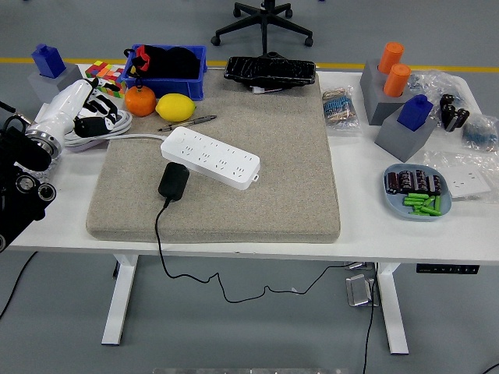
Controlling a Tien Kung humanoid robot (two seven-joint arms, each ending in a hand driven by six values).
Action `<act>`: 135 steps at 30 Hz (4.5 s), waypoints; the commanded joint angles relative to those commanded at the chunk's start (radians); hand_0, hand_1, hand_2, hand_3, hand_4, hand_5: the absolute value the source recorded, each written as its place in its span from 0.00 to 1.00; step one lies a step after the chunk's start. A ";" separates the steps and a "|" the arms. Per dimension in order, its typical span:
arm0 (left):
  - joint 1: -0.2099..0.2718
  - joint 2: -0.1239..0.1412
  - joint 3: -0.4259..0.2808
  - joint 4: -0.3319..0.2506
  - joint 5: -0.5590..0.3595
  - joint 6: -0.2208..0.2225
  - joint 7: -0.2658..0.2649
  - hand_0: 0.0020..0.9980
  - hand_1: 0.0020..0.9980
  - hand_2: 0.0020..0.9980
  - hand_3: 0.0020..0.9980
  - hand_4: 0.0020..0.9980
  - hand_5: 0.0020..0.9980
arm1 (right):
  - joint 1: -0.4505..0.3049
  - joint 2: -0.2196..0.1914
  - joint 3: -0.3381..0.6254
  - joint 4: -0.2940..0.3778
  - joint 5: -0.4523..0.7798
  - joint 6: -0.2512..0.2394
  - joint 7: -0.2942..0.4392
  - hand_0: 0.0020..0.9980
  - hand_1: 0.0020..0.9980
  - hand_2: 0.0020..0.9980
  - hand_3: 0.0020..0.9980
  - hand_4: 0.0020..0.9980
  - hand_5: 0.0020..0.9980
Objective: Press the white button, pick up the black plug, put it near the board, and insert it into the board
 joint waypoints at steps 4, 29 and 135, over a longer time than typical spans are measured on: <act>-0.041 -0.026 0.076 0.035 -0.009 -0.013 0.013 0.42 0.33 0.31 0.76 0.00 0.00 | 0.000 -0.002 0.001 0.000 0.001 0.000 0.000 0.71 0.64 0.62 0.60 0.68 0.39; -0.266 -0.213 0.465 0.325 -0.194 -0.082 0.033 0.37 0.21 0.15 0.66 0.00 0.00 | 0.006 -0.009 -0.007 -0.001 0.011 -0.002 0.007 0.70 0.63 0.62 0.60 0.67 0.37; 0.055 -0.108 -0.037 -0.070 0.053 0.025 0.145 0.63 0.66 0.68 0.78 1.00 0.56 | -0.016 0.009 -0.018 0.032 0.013 -0.022 0.034 0.70 0.62 0.60 0.60 0.66 0.36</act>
